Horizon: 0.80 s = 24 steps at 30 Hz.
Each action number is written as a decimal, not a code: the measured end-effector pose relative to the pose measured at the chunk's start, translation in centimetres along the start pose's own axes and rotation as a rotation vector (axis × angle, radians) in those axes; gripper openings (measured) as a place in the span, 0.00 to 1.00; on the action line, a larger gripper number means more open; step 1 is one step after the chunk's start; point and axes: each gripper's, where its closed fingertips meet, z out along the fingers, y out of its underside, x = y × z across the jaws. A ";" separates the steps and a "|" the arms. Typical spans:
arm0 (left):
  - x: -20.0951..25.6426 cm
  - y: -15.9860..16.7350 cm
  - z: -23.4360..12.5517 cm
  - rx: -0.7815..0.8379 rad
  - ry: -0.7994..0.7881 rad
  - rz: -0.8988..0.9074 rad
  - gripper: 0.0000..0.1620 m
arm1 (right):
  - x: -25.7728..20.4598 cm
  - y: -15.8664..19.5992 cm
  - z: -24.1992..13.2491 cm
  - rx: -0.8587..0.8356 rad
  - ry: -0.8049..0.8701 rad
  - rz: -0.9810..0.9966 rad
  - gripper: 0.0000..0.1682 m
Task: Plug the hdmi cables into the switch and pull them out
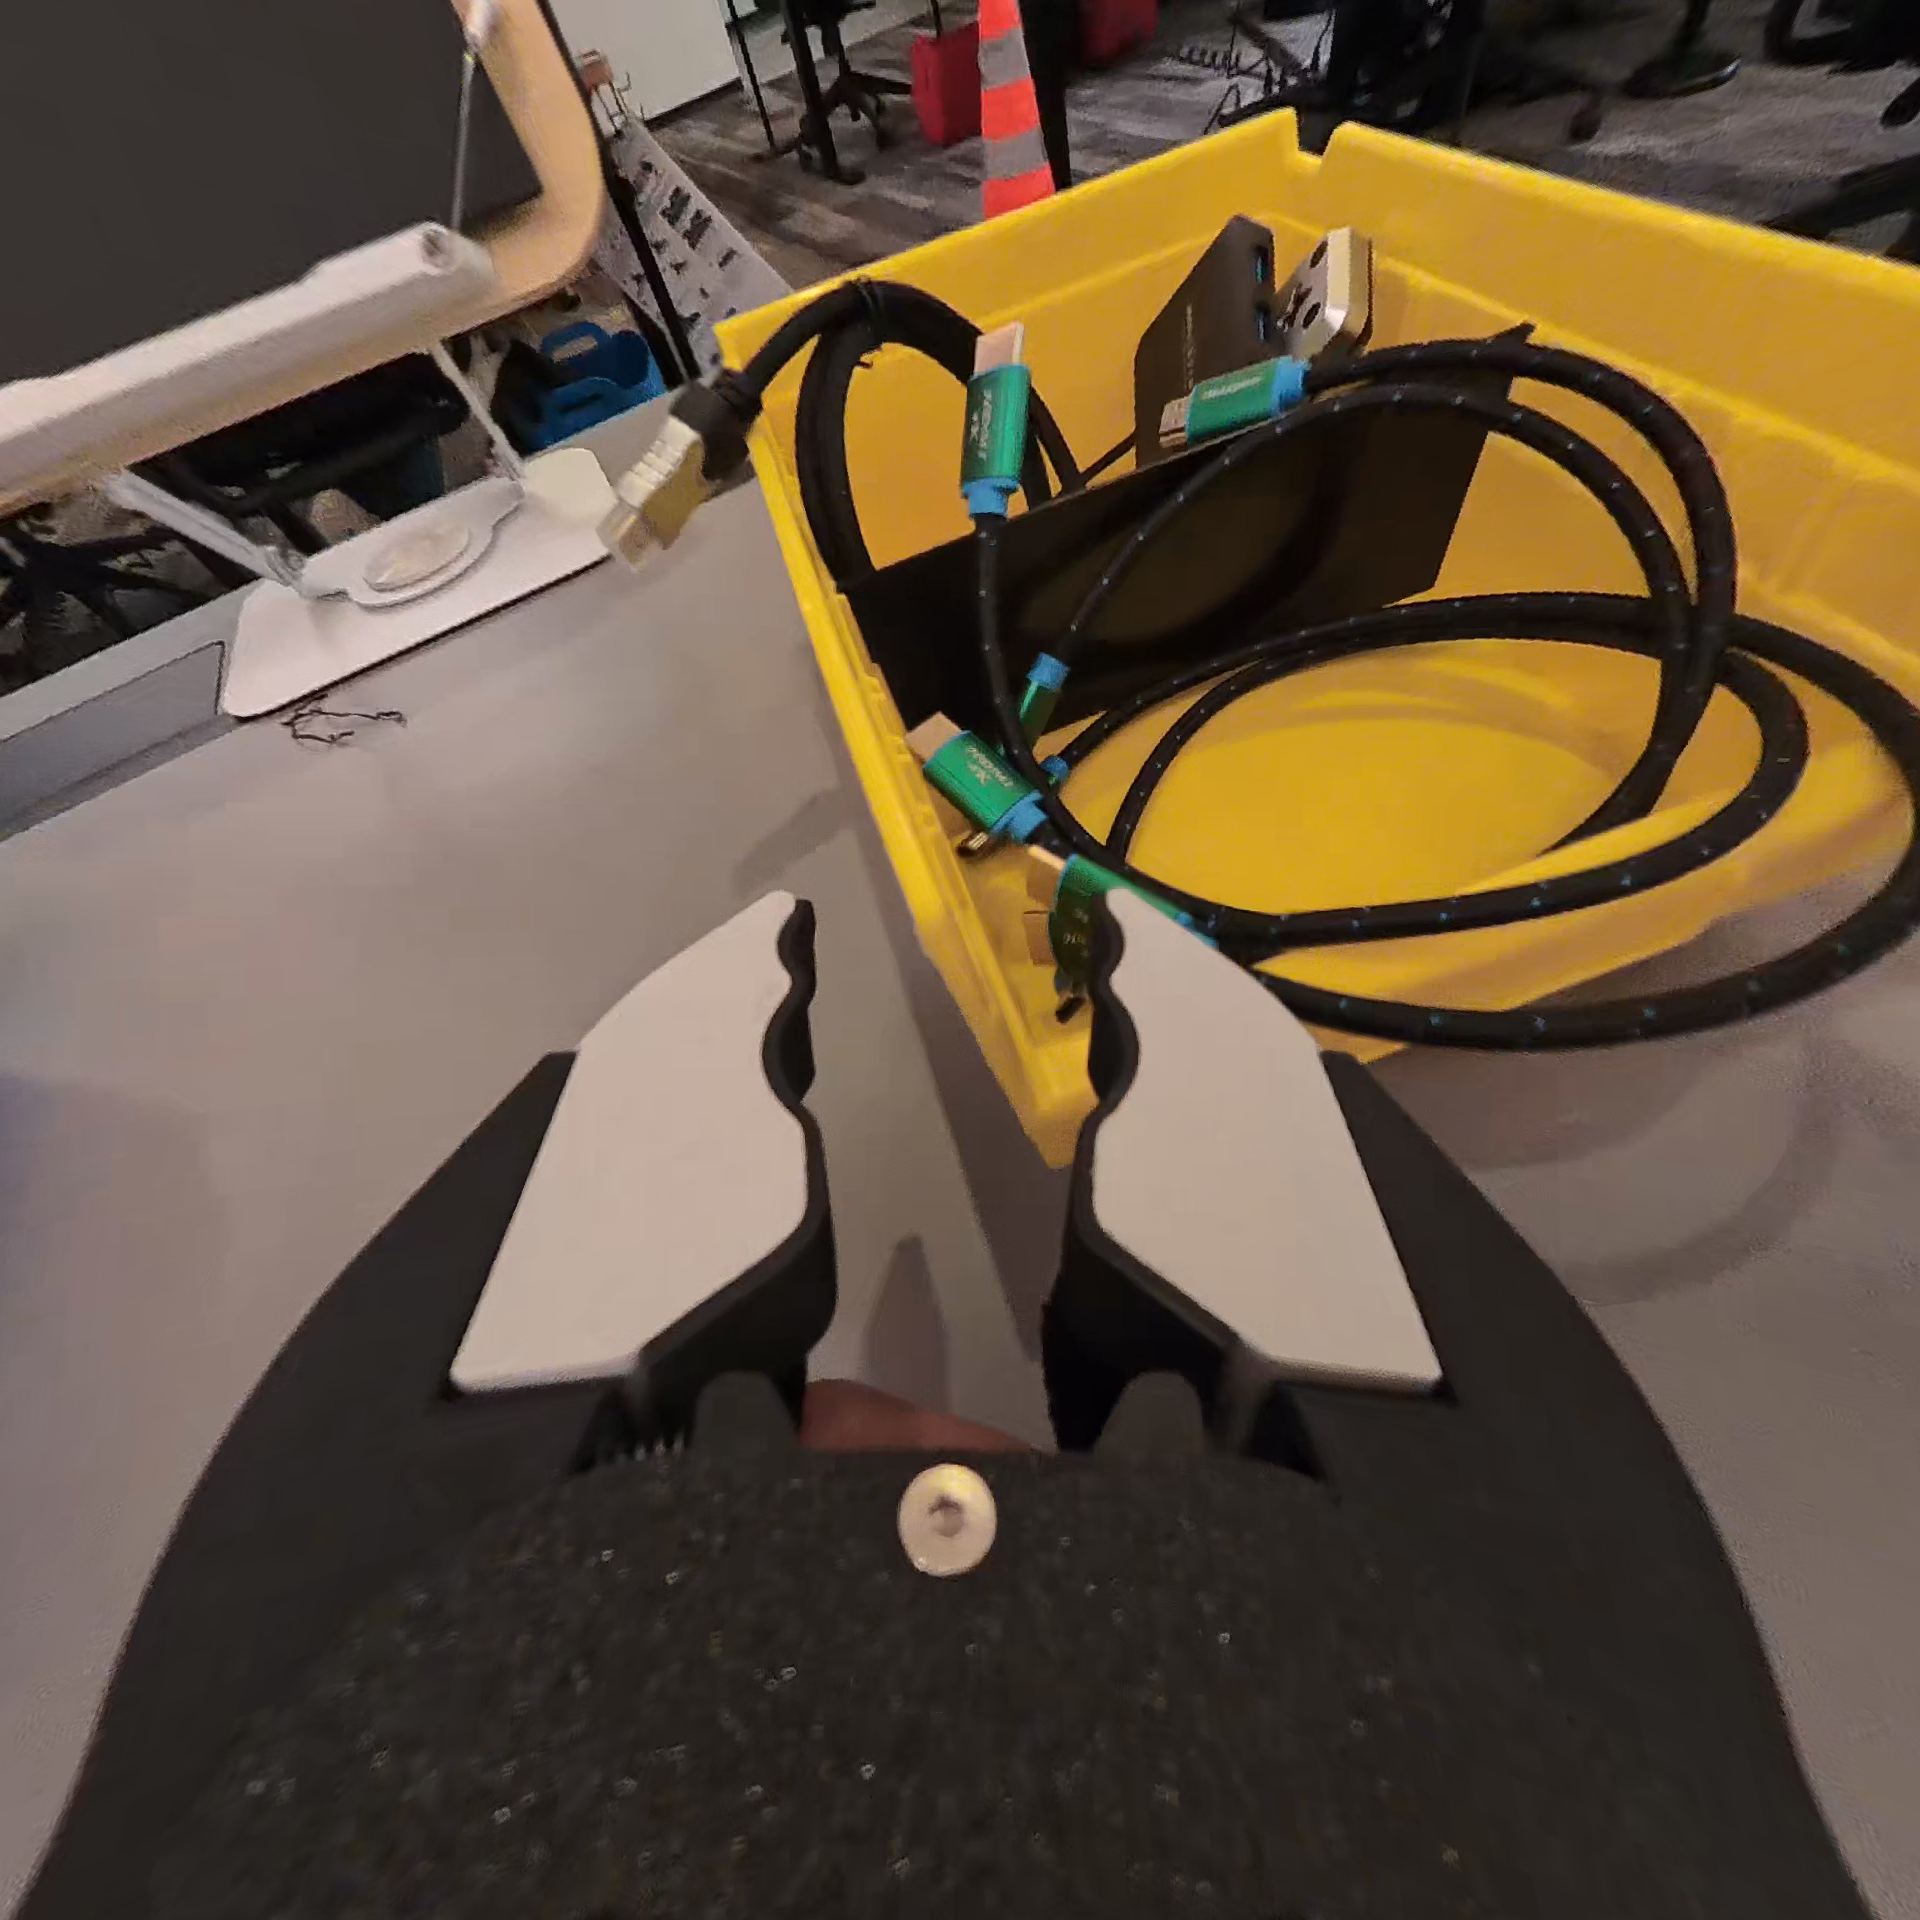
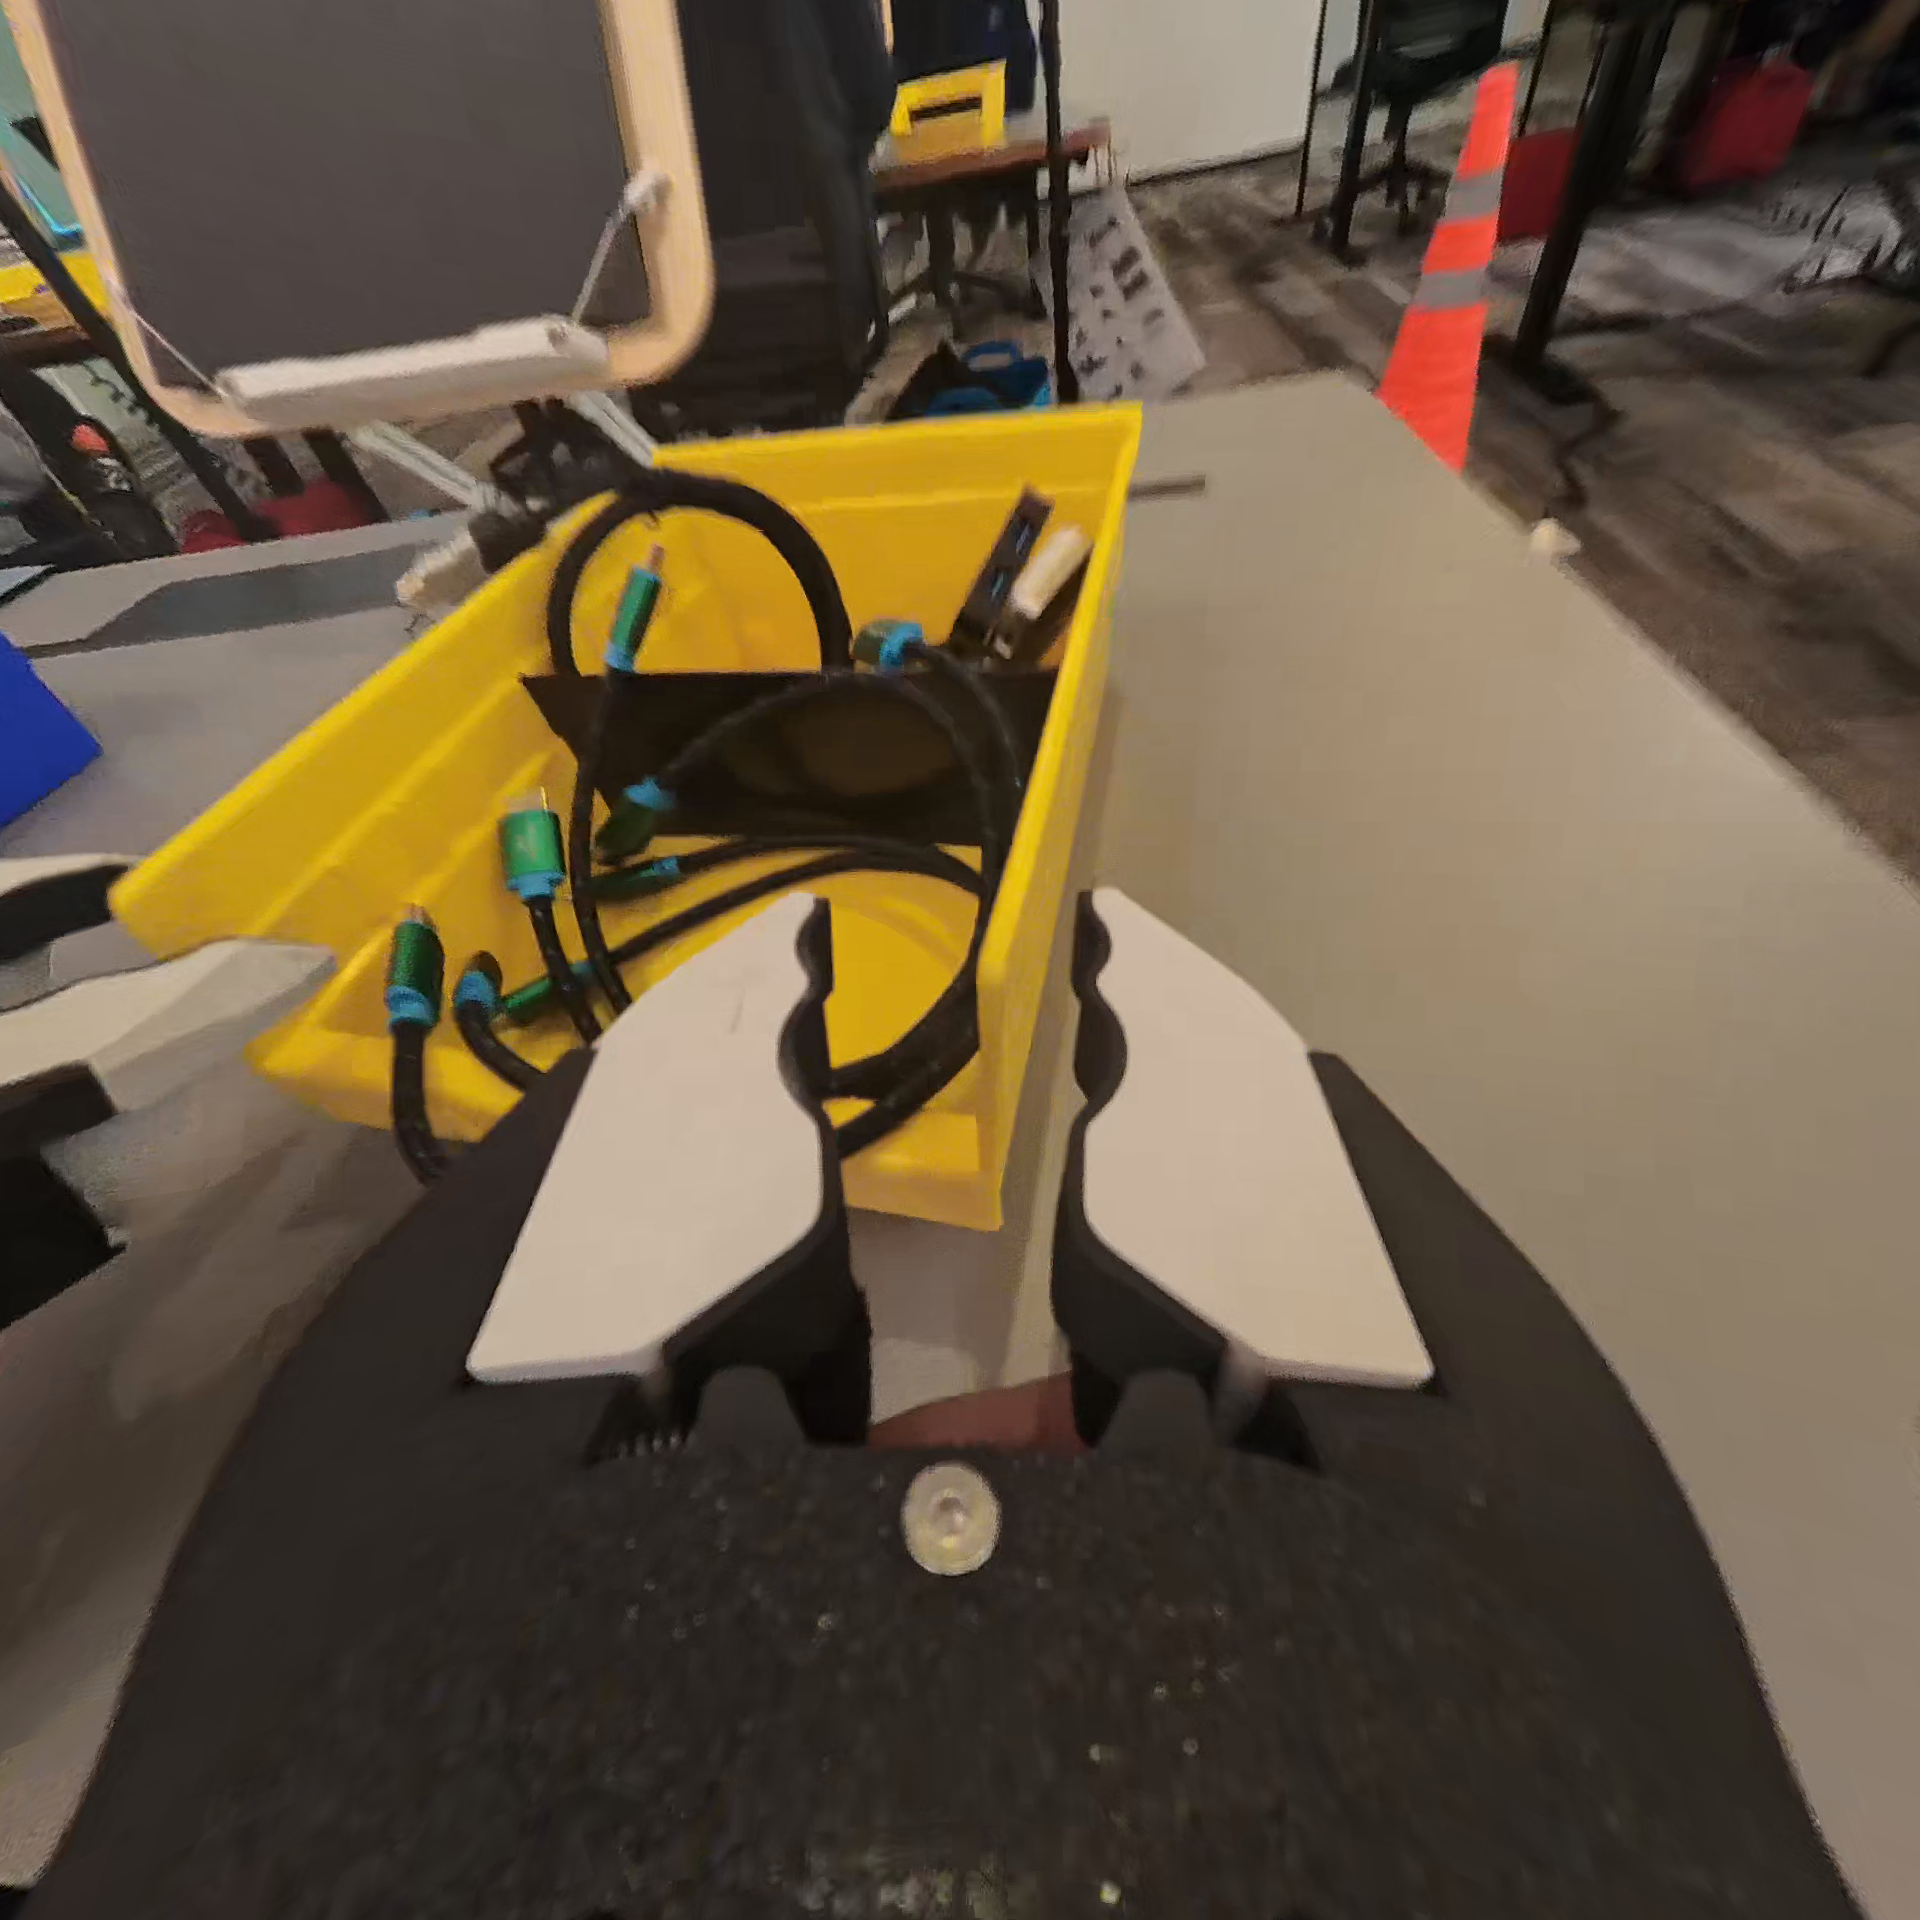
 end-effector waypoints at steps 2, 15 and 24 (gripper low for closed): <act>0.0 0.1 1.1 -0.013 -0.006 -0.003 0.29 | 0.4 2.0 1.5 -0.079 0.016 0.028 0.25; -5.6 -0.2 -1.0 0.016 -0.070 -0.092 0.03 | -3.5 0.8 3.2 -0.078 0.167 0.014 0.01; -21.0 4.3 -8.3 -0.019 -0.309 -0.128 0.03 | -20.8 1.1 7.7 -0.063 -0.048 -0.007 0.01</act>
